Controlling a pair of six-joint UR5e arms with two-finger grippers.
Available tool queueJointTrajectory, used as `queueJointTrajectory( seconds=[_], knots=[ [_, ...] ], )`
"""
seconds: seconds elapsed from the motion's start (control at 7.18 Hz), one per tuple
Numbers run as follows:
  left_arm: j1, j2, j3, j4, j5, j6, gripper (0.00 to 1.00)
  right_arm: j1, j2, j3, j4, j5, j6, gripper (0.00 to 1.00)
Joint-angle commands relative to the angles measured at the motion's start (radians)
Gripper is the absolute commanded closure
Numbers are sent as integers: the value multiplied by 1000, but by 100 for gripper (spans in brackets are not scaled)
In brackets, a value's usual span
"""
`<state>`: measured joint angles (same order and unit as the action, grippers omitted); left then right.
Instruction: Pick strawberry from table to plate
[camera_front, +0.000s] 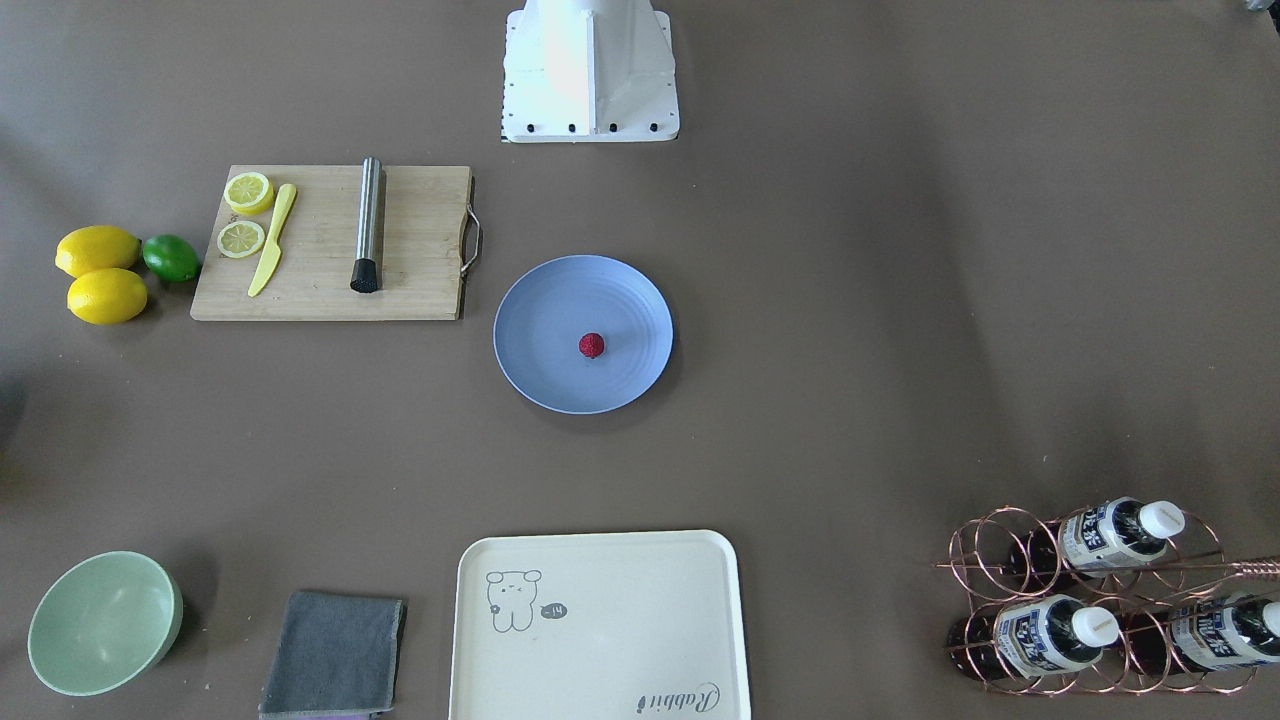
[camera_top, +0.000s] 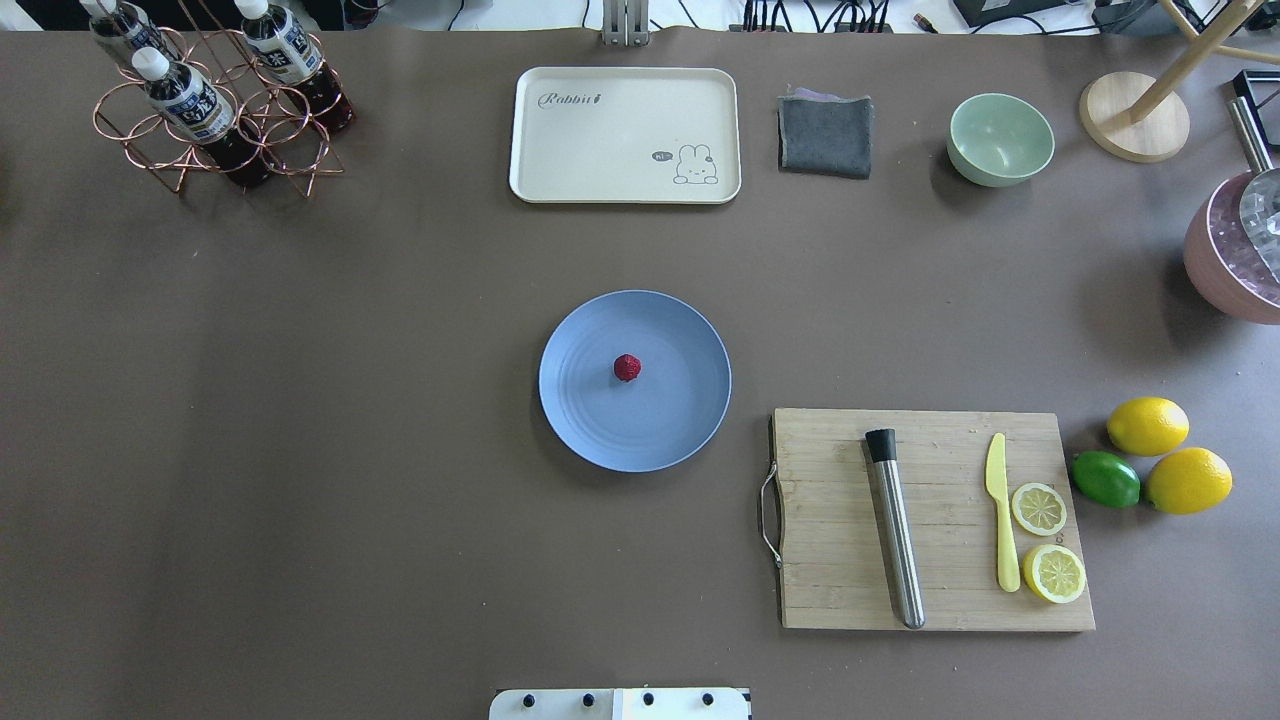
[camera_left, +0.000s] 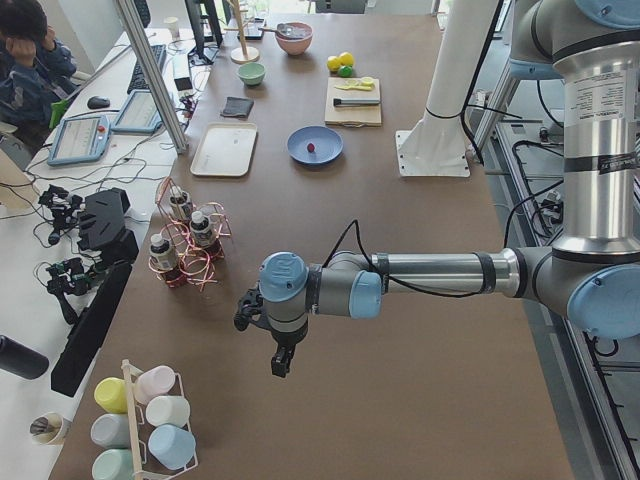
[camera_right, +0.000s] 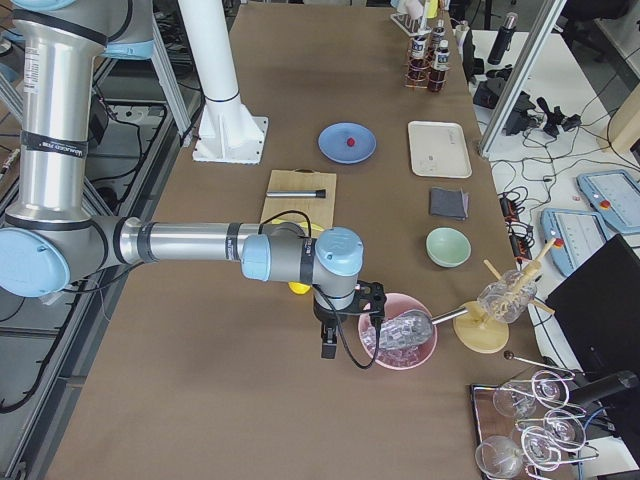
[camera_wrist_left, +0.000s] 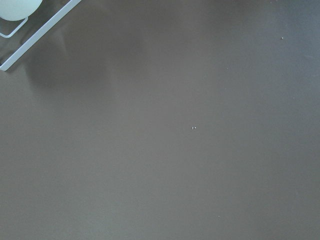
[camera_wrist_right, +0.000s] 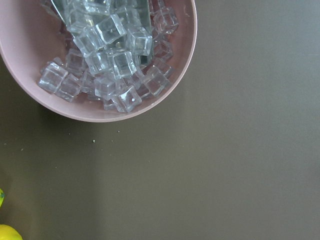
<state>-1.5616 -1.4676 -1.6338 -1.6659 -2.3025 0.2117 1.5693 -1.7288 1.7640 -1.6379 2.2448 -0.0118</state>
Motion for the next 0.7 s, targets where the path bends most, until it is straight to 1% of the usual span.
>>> queueJointTrajectory(
  seconds=[0.0, 0.56],
  knots=[
    [0, 0, 0, 2, 0, 0, 1, 0, 0, 0, 0, 2, -1, 0],
    [0, -7, -3, -2, 0, 2, 1, 0, 0, 0, 1, 2, -1, 0]
  ],
)
